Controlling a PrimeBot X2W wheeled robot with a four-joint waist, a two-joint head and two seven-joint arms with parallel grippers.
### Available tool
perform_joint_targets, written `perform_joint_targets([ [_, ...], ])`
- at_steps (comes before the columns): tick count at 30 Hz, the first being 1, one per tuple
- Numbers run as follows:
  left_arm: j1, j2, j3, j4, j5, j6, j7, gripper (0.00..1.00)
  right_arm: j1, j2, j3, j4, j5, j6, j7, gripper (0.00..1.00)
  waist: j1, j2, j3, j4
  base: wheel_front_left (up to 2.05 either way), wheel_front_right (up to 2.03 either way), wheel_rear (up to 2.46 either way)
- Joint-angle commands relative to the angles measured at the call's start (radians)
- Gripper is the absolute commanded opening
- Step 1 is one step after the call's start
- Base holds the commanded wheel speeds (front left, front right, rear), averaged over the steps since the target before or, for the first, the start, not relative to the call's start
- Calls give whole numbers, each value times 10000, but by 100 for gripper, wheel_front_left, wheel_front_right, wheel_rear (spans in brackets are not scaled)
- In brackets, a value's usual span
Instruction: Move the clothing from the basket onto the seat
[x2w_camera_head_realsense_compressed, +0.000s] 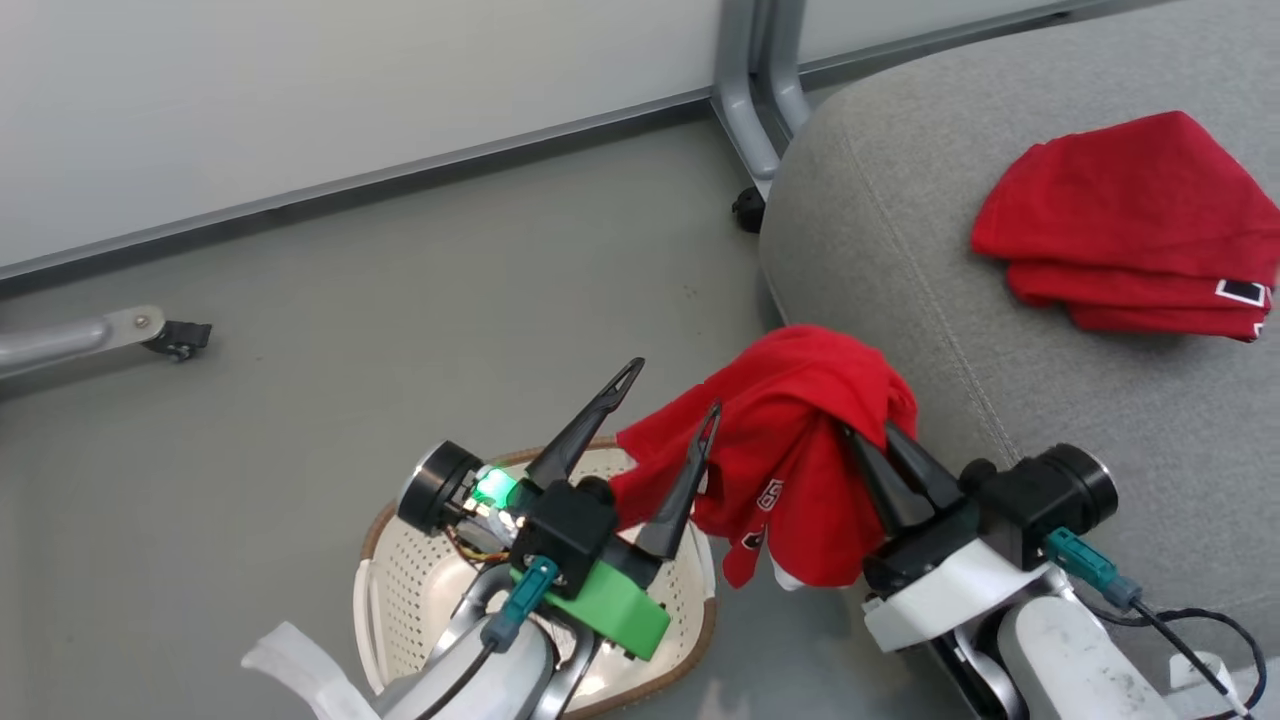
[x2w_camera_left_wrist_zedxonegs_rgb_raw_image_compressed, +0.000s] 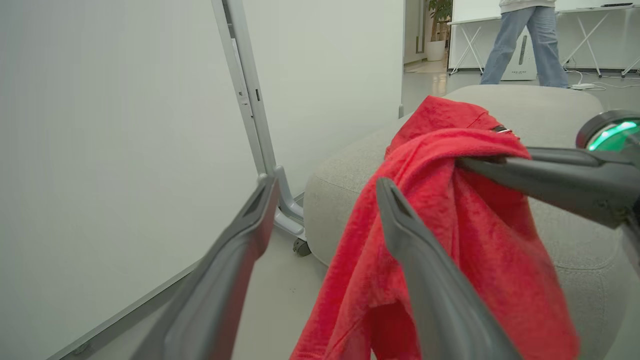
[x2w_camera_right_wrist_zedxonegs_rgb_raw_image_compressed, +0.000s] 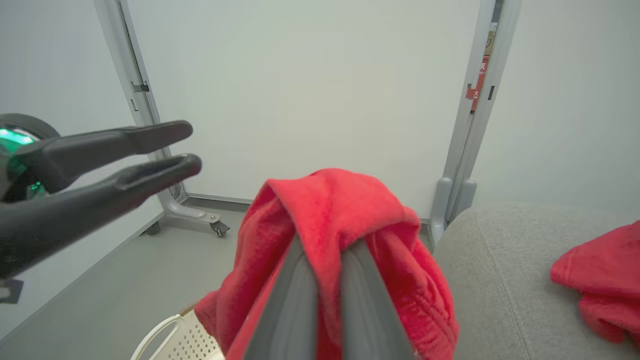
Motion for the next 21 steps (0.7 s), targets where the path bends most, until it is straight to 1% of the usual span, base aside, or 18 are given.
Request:
perform_joint_targets([
  [1, 208, 155, 149, -60, -42, 89, -88, 100, -140, 26, -114, -235, -96, -12, -19, 0, 1, 0, 356, -566, 0, 0, 0],
  [9, 488, 623, 407, -315, 77, 140, -157, 100, 63, 248, -746, -1177, -316, -12, -20, 0, 1, 0, 802, -1842, 0, 0, 0],
  [21, 274, 961, 251, -332, 218, 12, -17, 100, 870, 676, -1436, -1712, -363, -12, -20, 0, 1, 0, 1268, -3630, 0, 0, 0],
])
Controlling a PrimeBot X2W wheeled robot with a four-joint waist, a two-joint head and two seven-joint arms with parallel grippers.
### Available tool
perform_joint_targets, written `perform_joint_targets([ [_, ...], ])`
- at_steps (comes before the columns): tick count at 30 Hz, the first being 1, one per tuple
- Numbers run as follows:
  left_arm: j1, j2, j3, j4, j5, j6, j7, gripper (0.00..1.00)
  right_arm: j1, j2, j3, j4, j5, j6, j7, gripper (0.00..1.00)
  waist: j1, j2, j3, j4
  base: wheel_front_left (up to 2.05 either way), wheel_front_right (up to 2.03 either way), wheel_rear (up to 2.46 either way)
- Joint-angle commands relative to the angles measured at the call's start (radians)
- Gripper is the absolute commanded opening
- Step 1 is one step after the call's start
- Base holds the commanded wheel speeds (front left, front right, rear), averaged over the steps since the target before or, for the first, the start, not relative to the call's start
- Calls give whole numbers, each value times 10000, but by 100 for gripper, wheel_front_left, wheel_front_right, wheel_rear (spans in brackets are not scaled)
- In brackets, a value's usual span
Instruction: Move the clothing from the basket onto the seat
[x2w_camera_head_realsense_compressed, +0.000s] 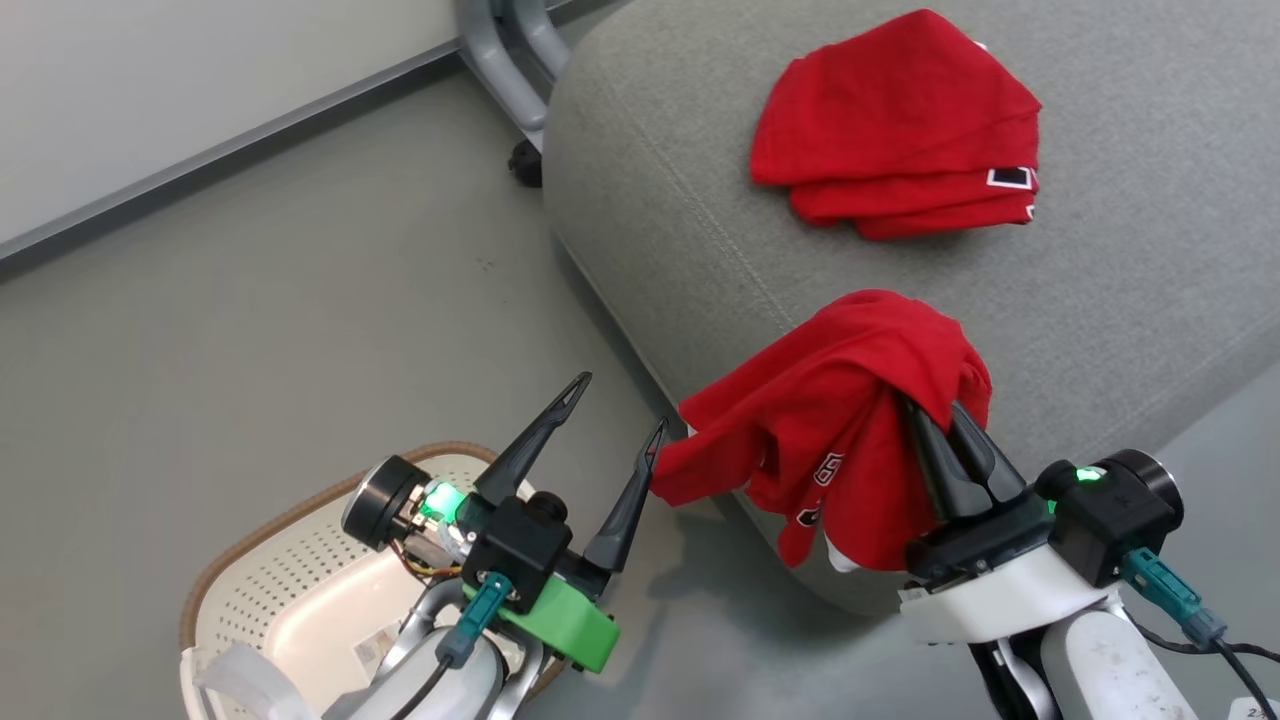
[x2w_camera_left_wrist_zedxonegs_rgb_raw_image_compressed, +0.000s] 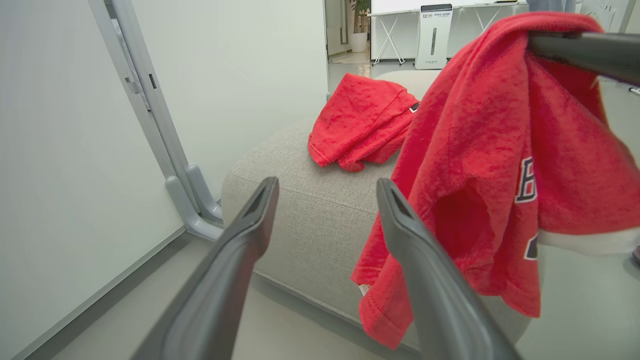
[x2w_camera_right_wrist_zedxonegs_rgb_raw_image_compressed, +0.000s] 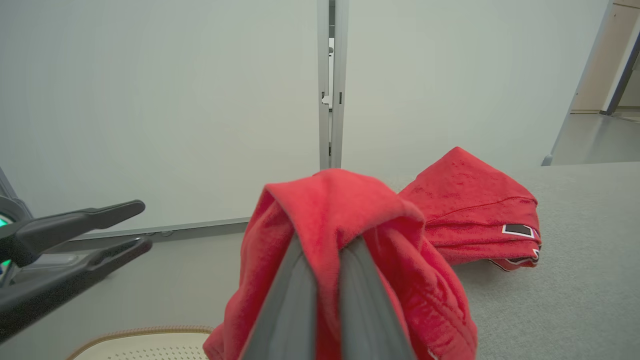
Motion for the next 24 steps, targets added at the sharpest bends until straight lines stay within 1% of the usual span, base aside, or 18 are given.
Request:
perform_joint_targets([
  [1, -119, 122, -41, -33, 100, -38, 54, 100, 156, 50, -132, -129, -30, -13, -22, 0, 0, -1, 412, -787, 0, 0, 0],
  [9, -745, 106, -488, 62, 290, -561, 338, 100, 516, 229, -951, -859, -219, -13, -22, 0, 0, -1, 1100, -897, 0, 0, 0],
  [12, -981, 161, -576, 35, 370, -662, 440, 100, 101, 268, -1159, -1262, -266, -13, -22, 0, 0, -1, 1478, -895, 0, 0, 0],
  [15, -1110, 260, -607, -24, 445, -640, 604, 100, -442, 241, -1348, -1652, -220, -14, -22, 0, 0, -1, 1859, -882, 0, 0, 0],
  [18, -1121, 384, -541, -174, 514, -469, 723, 100, -1276, -140, -1622, -1851, -41, -14, -22, 0, 0, -1, 2245, -857, 0, 0, 0],
  [20, -1140, 551, -502, -361, 588, -375, 868, 100, -2095, -642, -1864, -1821, -58, -14, -22, 0, 0, -1, 2612, -785, 0, 0, 0],
  [24, -1444, 803, -584, -679, 833, -474, 1121, 100, -3627, -1495, -2841, -1625, 204, -14, -21, 0, 0, -1, 3311, -256, 0, 0, 0],
])
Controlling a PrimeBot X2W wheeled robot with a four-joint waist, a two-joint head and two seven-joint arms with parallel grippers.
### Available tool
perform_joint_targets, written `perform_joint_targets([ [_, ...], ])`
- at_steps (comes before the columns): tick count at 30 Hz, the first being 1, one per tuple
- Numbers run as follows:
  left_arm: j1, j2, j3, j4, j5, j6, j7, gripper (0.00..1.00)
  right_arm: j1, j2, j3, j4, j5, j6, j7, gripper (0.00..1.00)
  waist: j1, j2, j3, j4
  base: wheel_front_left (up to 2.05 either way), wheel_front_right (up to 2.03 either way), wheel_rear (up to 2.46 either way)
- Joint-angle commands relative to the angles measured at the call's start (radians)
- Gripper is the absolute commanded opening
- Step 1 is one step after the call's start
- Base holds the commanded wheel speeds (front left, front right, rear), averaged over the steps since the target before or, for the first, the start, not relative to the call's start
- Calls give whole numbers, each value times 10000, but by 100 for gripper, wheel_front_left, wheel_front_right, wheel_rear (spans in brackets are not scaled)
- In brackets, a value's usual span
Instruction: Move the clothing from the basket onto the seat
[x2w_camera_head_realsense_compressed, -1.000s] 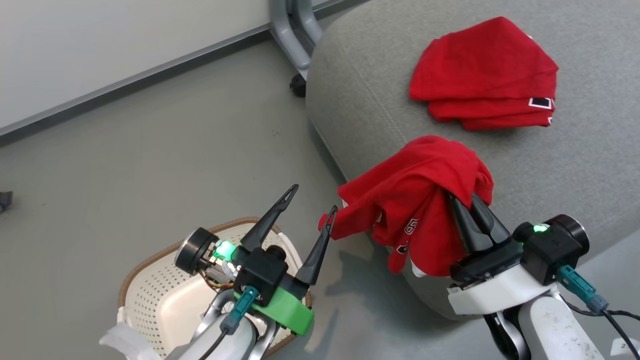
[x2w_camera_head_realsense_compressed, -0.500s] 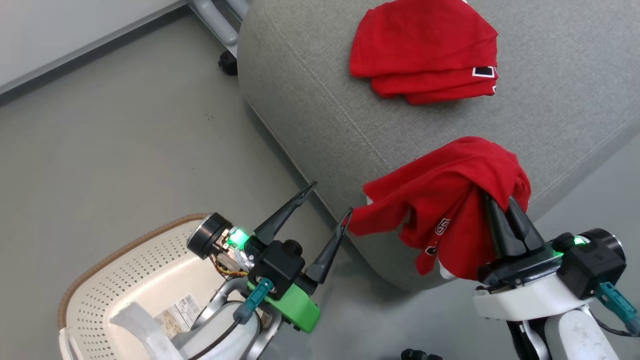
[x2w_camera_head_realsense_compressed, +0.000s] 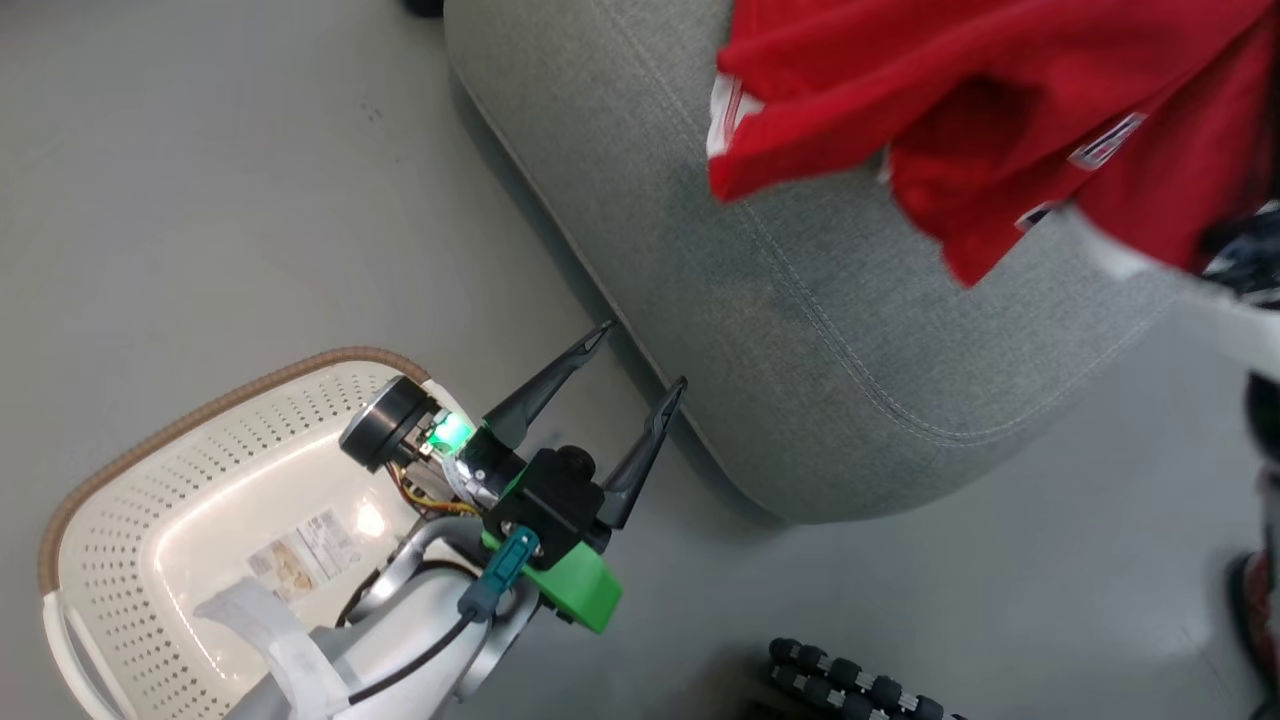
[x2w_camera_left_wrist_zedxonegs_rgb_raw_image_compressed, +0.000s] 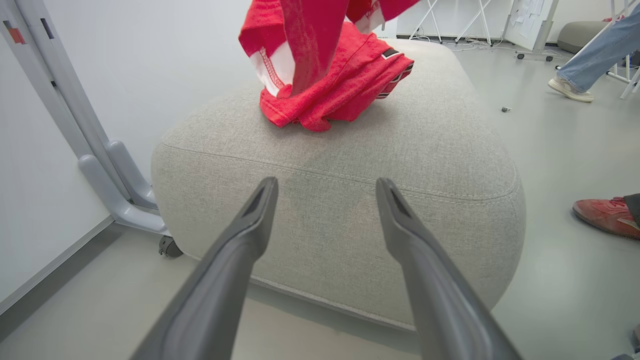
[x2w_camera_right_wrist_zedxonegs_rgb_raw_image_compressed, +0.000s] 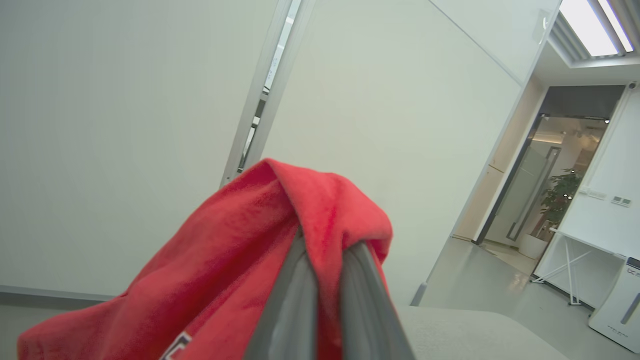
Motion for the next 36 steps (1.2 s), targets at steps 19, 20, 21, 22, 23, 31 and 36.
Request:
perform_joint_targets([
  [19, -1386, 57, 90, -398, 359, 30, -75, 100, -2184, -2086, -2067, 4841, 403, -14, -17, 0, -1, 0, 2656, 2412, 0, 0, 0],
  [20, -1394, 52, 96, -376, 339, 44, -90, 100, -2112, -2005, -2101, 5114, 379, -14, -19, 0, -1, 0, 2645, 2434, 0, 0, 0],
  [21, -1383, 46, 110, -339, 307, 63, -138, 100, -2002, -1883, -2151, 5439, 384, -14, -19, 0, -1, 0, 2604, 2458, 0, 0, 0],
  [22, -1364, 24, 113, -313, 282, 76, -167, 100, -1912, -1801, -2215, 5625, 373, -14, -19, 0, -1, 0, 2563, 2484, 0, 0, 0],
  [23, -1332, 4, 116, -263, 268, 106, -198, 100, -1795, -1641, -2341, 5845, 372, -14, -17, 11, -1, 0, 2498, 2511, 0, 0, 0],
  [31, -808, -159, 311, 114, -103, 491, -467, 100, -227, -324, -2778, 5329, -168, -14, -14, 100, -1, 0, 1661, 2370, 0, 0, 0],
  [36, -406, -325, 498, 425, -566, 631, -789, 100, 1028, 162, -2578, 4680, -236, -14, -14, 100, -1, 0, 851, 2352, 0, 0, 0],
])
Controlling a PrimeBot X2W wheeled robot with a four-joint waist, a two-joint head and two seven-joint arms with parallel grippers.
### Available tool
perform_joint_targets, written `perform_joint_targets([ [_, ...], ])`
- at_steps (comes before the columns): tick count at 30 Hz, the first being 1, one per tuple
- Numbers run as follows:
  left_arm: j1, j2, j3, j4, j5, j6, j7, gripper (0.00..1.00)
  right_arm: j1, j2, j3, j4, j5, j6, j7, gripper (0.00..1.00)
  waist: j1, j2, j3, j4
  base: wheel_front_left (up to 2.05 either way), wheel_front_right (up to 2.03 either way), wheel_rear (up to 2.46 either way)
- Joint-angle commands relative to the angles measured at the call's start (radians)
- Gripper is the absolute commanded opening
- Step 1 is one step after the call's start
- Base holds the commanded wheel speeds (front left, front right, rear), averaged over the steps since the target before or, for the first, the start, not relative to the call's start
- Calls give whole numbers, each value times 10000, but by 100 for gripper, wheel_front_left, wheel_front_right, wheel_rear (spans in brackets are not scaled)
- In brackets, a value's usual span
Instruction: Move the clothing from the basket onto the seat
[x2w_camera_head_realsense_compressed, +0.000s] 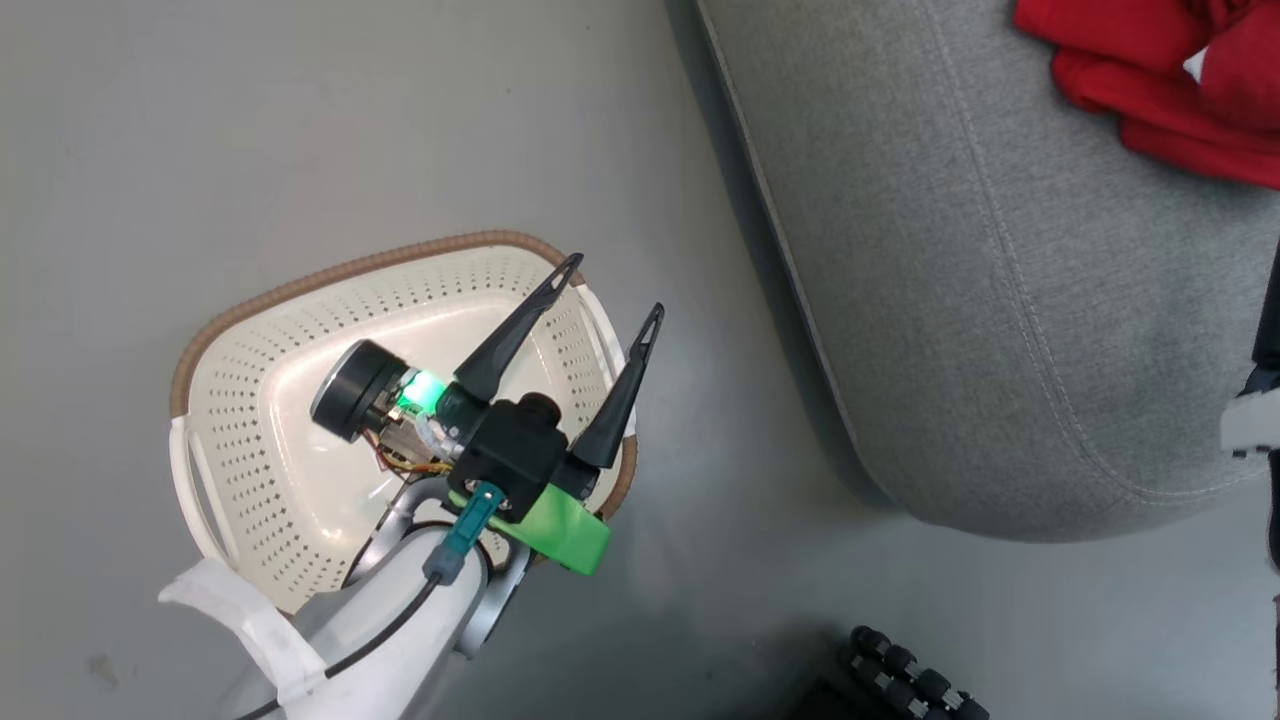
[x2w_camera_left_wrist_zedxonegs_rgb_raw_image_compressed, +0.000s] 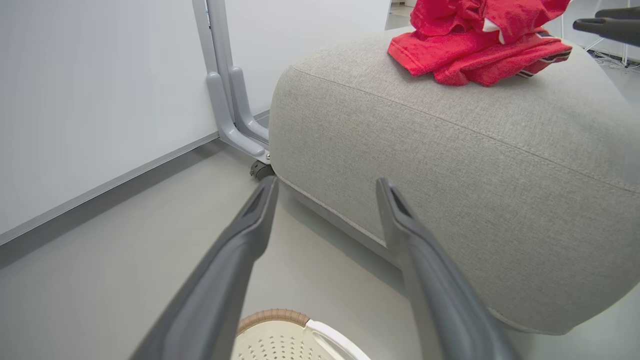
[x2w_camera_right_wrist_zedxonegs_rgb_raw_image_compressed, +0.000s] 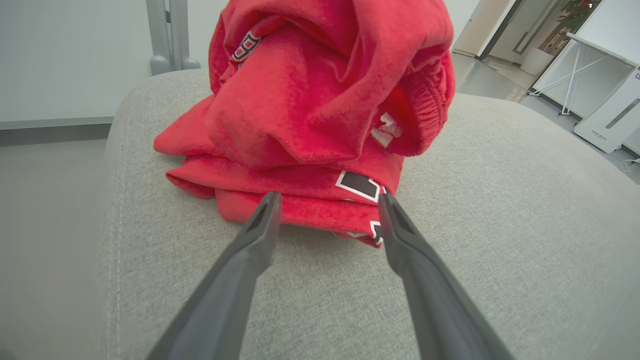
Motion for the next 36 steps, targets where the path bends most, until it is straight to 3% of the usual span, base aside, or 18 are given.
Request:
perform_joint_targets([
  [1, 239, -57, 133, 94, -167, 125, -154, 100, 394, 133, 133, -232, -83, -14, -5, 100, -1, 0, -801, -47, 0, 0, 0],
  [8, 956, -609, 1070, -71, -614, 534, -467, 100, 1597, 399, 741, -1102, -297, -14, -5, 100, -1, 0, -2192, 643, 0, 0, 0],
  [15, 2231, -1246, 2456, -894, -338, 590, -465, 100, 2280, 403, 1510, -1676, -410, -14, -5, 100, -1, 0, -3431, 1801, 0, 0, 0],
  [24, 3820, -1878, 4166, -1404, 138, 184, -454, 100, 2726, 247, 2416, -2079, -185, -14, -3, 100, -1, 0, -4583, 2988, 0, 0, 0],
  [36, 5649, -2206, 5862, -1997, 597, -311, -455, 100, 3406, 731, 3311, -2446, -181, -14, -4, 100, -1, 0, -5658, 3284, 0, 0, 0],
])
